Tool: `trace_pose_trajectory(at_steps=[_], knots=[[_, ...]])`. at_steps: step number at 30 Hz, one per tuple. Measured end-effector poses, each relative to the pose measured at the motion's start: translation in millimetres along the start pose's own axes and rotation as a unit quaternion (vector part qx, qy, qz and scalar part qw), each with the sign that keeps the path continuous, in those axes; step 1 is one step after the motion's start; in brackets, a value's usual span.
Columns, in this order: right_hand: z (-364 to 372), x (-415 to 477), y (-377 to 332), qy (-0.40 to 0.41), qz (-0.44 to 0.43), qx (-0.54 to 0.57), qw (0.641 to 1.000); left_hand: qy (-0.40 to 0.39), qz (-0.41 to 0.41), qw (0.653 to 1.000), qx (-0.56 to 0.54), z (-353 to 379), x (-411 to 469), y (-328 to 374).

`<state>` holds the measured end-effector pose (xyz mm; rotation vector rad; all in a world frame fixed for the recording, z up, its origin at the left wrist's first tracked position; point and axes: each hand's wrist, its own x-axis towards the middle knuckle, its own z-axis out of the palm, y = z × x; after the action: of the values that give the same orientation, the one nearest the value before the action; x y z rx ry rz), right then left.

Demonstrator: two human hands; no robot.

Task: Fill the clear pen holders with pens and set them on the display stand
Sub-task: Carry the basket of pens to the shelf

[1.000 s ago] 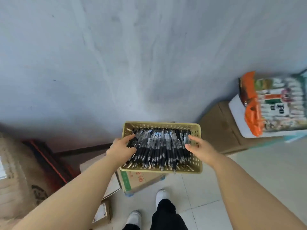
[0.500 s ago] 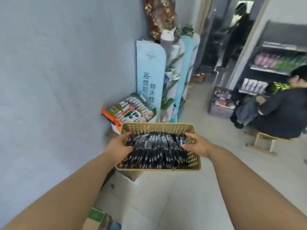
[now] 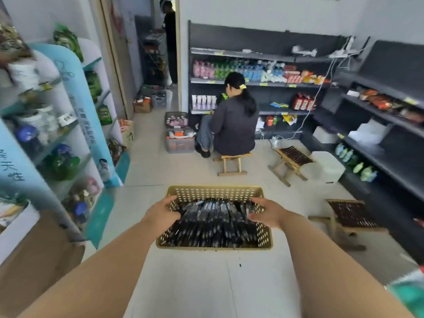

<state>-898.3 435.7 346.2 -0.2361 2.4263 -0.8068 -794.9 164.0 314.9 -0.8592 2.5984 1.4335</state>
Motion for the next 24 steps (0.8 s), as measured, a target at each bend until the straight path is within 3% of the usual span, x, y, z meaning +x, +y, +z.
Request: trace_pose_trajectory(at_steps=[9,24], knots=[[-97.1,56.4,111.2,0.089,0.124,0.062,0.986,-0.102,0.082,0.990,0.053,127.5,119.0,123.5],[-221.1,202.7,174.1,0.190,0.259,0.193,0.927,-0.242,0.198,0.948,0.067,259.9,342.5,309.7]])
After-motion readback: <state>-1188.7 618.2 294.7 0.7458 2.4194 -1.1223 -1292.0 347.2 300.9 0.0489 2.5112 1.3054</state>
